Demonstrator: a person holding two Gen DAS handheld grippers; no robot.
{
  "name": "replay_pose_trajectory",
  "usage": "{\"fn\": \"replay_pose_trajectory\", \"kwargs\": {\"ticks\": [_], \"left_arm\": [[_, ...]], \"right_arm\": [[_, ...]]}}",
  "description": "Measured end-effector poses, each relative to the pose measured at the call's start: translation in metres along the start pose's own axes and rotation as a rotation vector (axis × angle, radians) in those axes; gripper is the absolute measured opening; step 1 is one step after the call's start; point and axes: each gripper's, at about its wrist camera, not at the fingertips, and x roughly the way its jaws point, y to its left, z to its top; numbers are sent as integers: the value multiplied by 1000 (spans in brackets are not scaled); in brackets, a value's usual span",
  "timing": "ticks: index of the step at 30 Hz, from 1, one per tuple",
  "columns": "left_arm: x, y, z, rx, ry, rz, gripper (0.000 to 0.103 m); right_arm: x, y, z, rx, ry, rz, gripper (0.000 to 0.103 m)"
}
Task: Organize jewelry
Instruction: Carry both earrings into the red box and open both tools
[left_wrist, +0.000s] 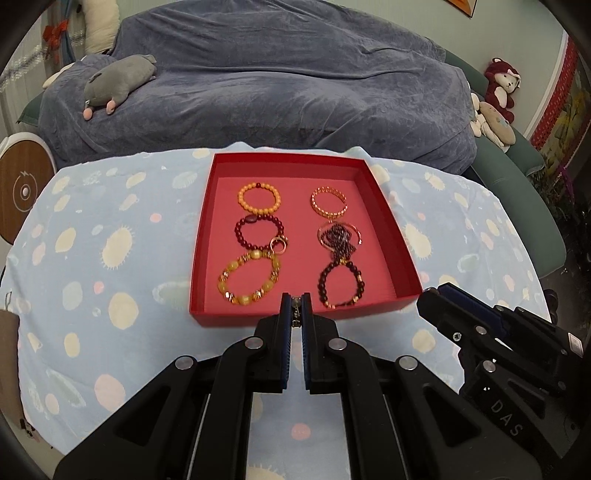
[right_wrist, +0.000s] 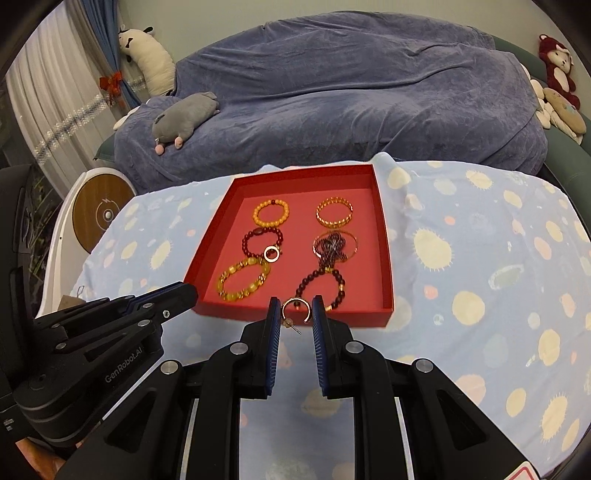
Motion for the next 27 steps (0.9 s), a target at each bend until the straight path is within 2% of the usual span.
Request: {"fn": "replay_pose_trajectory", "kwargs": {"ticks": [6,13,18,27], "left_arm": [[32,4,44,7,-6,7,5],[79,11,75,12,24,35,5],[106,18,83,4,51,53,5],[135,22,85,10,86,59,5]], "right_arm": [[41,-5,46,7,2,-2,16],[89,-7,78,-10,19,-24,16],[114,-10,88,-22,37,-36,16],[140,-19,86,-15,73,-40,16]]}}
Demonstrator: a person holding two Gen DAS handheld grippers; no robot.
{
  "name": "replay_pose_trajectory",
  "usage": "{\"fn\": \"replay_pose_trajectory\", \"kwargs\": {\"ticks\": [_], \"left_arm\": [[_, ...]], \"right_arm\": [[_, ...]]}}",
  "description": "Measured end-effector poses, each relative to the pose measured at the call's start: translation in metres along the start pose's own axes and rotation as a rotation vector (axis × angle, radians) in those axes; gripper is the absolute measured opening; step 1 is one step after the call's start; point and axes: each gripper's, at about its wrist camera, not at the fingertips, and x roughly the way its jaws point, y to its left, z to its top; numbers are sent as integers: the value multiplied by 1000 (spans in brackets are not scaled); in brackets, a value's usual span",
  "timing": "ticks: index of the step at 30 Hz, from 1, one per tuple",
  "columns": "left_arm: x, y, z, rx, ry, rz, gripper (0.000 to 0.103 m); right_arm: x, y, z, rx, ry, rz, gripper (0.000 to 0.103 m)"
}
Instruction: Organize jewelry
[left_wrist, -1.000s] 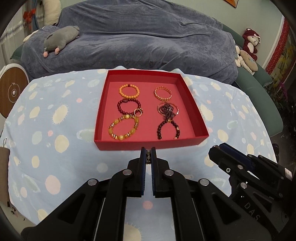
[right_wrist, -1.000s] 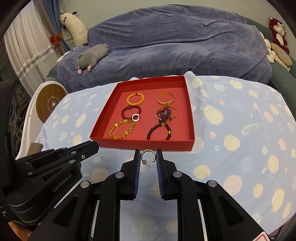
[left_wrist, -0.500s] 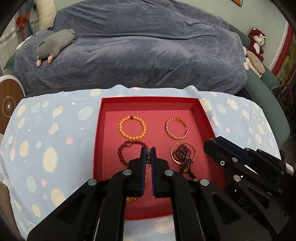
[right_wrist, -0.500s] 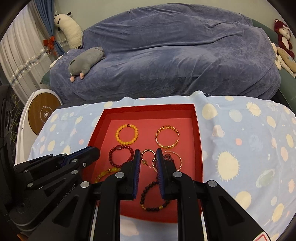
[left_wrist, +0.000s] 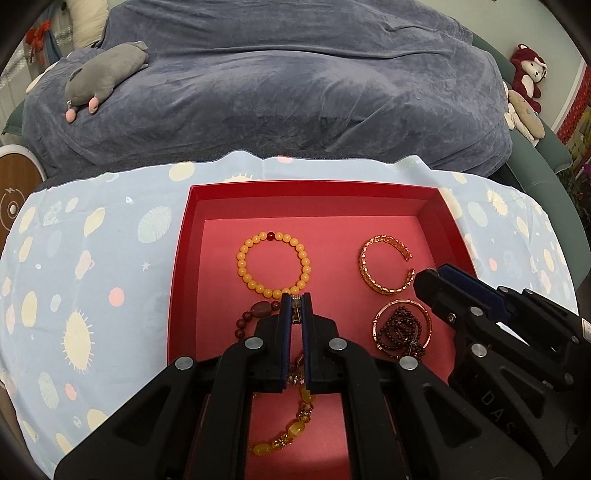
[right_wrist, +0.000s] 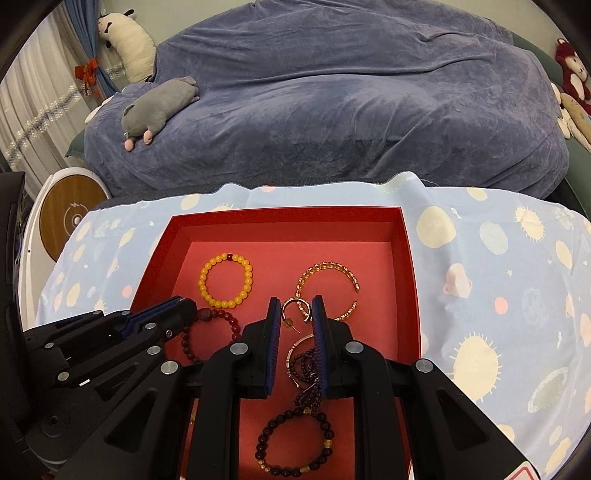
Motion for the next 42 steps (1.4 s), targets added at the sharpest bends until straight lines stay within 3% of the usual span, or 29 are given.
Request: {"fn": "replay_pose_trajectory", "kwargs": {"ticks": [6,10,16,21,25,34,42], "left_arm": [[7,0,0,1,3,2,7],[5,-1,0,-3,-10,23,32],[-7,-3,-2,6,-19,47,34],[-29,0,-10,-10,-36,60,40],[-53,4,-20,-30,-58,64,52],[-98,3,-58,-26,-86,88,65],[-120,10,-93,-47,-86,115,80]], "right_arm": [[5,-2,-1,-2,6,-9,18],[3,-2,-1,5,4,-17,22],[-8,0,-4,5,1,-31,25],[-32,-1,-10,23,-28,-54,40],[-57,-1,-20,36,-54,-62,52],[-100,16,-55,2,-70,-90,54],[-124,20,-86,3,-80,-117,65]]}}
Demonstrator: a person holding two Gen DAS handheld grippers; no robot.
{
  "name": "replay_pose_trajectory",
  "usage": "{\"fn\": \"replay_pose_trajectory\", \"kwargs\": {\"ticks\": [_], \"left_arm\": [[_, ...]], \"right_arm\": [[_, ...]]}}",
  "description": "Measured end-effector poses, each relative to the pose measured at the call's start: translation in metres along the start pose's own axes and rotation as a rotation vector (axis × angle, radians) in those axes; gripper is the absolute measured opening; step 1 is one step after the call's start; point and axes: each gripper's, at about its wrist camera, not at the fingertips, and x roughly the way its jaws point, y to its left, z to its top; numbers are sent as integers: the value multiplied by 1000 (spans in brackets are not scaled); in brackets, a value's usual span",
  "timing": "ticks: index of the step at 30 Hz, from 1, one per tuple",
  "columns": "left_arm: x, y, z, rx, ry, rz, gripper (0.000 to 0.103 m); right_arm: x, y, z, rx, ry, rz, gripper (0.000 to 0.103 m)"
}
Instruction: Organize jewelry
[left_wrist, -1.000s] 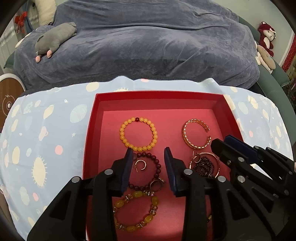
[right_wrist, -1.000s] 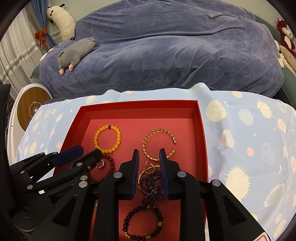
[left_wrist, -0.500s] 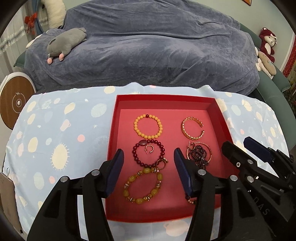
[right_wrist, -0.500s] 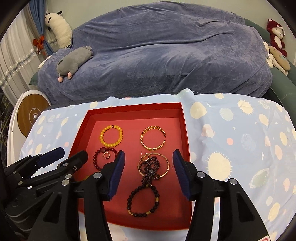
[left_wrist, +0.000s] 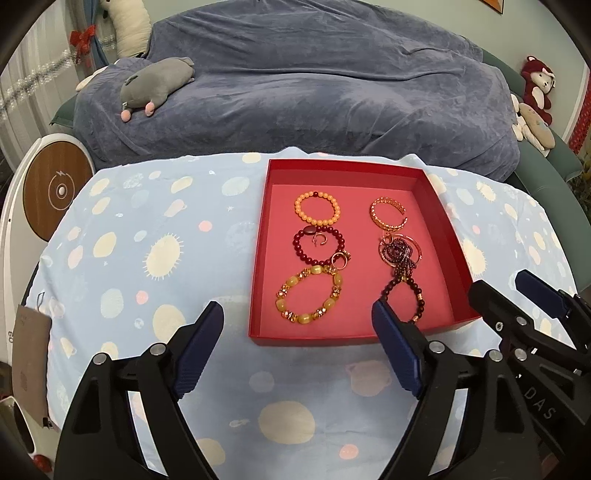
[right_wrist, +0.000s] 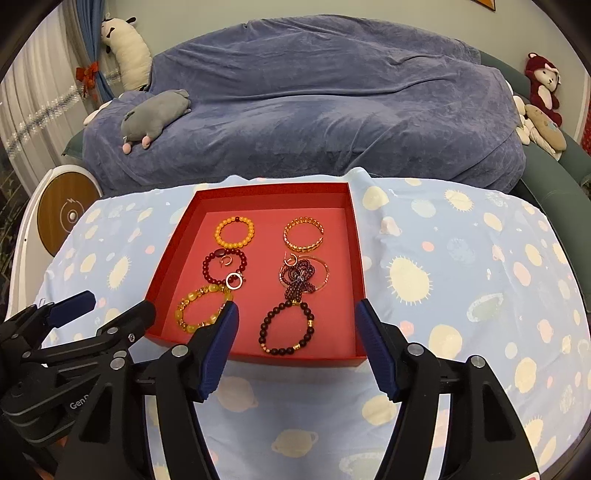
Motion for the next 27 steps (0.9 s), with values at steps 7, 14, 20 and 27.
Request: {"fn": "replay_pose_trajectory", "kwargs": {"ticks": [7,14,20,27], "left_arm": [[-8,8,-24,-32,5,8,88],[-14,8,-36,-24,-11,36,92],[-17,9,-39,-26,-25,53,95],[-16,9,-40,-27,-18,58,95]], "right_arm": [[-11,-6,-24,43,6,4,81],[-17,-8,-36,44,1,0,92],[-20,-8,-38,46,-14,-7,96],[-20,-5,-40,35,-16,-16,96]]}}
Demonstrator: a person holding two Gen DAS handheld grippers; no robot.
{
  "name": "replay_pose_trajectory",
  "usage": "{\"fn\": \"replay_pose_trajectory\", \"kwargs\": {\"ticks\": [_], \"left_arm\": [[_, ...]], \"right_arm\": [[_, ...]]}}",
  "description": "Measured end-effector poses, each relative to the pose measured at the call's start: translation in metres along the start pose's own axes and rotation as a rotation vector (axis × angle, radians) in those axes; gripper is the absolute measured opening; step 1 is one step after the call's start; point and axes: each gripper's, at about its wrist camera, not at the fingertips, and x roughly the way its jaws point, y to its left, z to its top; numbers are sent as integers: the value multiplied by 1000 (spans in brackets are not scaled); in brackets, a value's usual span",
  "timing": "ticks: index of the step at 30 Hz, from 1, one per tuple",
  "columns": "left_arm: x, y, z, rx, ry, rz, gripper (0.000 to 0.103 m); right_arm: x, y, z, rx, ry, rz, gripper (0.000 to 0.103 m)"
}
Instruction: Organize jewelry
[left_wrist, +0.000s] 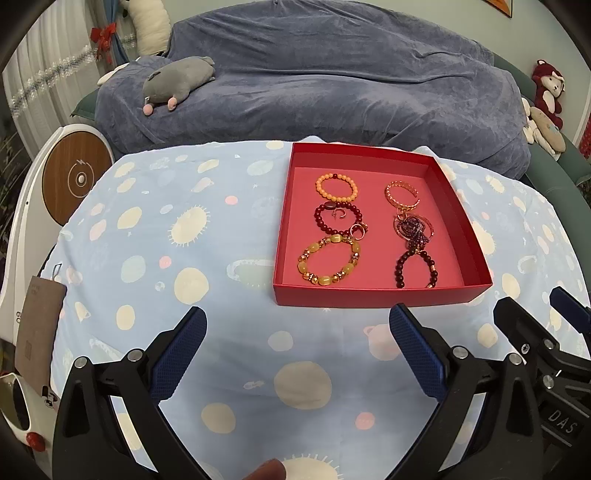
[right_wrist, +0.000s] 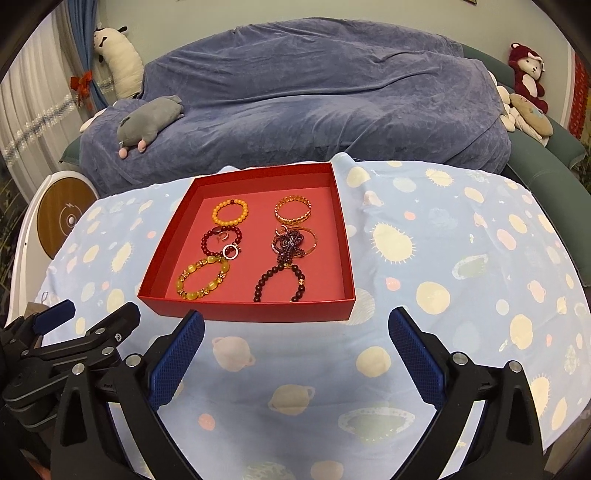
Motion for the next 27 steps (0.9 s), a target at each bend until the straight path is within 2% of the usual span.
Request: {"fn": "replay_pose_trajectory", "kwargs": {"ticks": [27], "left_arm": [[27,-8,-4,14,81,-12,95]], "right_arm": [[21,-8,-8,3,46,-22,96]]}}
